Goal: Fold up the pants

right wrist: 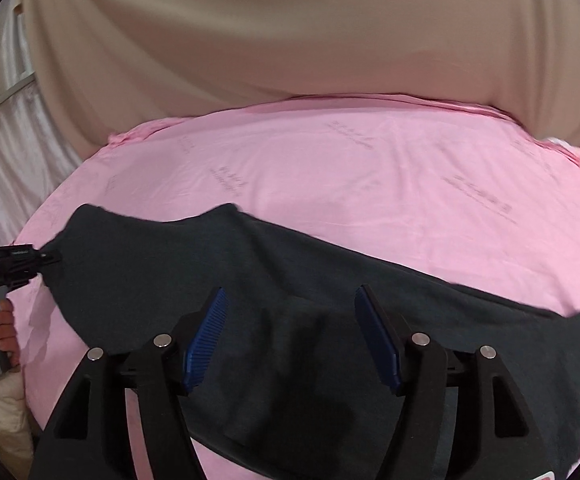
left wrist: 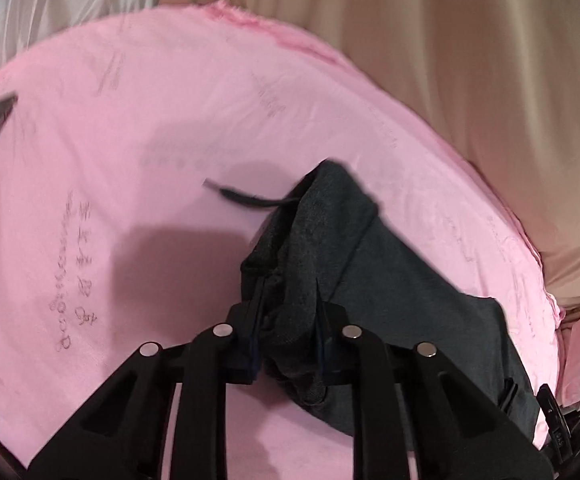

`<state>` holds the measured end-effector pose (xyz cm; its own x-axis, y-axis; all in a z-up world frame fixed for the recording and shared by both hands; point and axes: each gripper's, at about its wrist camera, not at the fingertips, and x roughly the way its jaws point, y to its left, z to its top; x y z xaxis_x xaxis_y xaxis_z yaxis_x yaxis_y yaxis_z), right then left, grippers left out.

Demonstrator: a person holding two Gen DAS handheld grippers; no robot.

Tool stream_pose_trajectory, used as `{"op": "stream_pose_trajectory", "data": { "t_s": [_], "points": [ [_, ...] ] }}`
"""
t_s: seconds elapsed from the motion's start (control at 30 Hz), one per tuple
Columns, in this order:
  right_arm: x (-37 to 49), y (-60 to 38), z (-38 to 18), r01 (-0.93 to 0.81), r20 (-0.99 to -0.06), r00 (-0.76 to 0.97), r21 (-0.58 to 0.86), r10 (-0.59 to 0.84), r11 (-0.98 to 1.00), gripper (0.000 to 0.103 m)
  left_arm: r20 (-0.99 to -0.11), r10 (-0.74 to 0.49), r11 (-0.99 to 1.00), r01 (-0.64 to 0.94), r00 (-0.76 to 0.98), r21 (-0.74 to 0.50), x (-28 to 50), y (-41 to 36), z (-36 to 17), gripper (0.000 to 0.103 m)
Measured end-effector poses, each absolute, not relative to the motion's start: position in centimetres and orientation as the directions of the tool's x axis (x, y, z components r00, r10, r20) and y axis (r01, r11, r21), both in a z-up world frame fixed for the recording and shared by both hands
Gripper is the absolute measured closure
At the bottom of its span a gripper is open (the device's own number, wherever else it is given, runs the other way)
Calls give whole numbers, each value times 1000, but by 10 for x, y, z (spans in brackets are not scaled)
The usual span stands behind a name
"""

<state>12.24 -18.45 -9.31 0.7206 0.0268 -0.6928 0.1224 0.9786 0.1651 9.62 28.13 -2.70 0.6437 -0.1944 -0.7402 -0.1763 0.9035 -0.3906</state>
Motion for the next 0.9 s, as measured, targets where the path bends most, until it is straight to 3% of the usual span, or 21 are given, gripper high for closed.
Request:
{"op": "stream_pose_trajectory", "data": {
  "t_s": [0.3, 0.4, 0.47, 0.5, 0.6, 0.67, 0.7, 0.73, 0.9],
  "points": [
    [55, -272, -88, 290, -642, 764, 261, -59, 921, 38, -557, -422, 906, 319, 715, -277, 37, 100, 96, 86],
    [30, -298, -93, 322, -635, 770, 299, -65, 898, 38, -595, -523, 843, 472, 611, -257, 25, 15, 84, 84],
    [20, -312, -98, 337, -643, 764, 321, -58, 885, 38, -654, -561, 795, 549, 507, -257, 25, -34, 57, 74],
    [15, -319, -101, 342, -651, 757, 333, -48, 878, 38, -696, -563, 774, 579, 446, -256, 28, -59, 37, 62],
    [-1, -328, -105, 347, -657, 753, 361, -28, 866, 38, -752, -525, 783, 572, 398, -244, 24, -79, 9, 58],
    [-6, -329, -106, 319, -644, 765, 402, 17, 858, 38, -709, -560, 780, 562, 429, -276, 20, -57, 20, 40],
    [-5, -327, -106, 290, -632, 773, 439, 63, 850, 38, -687, -556, 794, 545, 467, -272, 23, -45, 27, 23],
    [0, -324, -107, 257, -620, 776, 474, 112, 842, 37, -662, -538, 818, 514, 522, -260, 22, -28, 35, 15],
    [45, -285, -115, 97, -602, 725, 569, 334, 817, 33, -624, -379, 924, 311, 683, -222, 23, 49, 52, 14]
  ]
}}
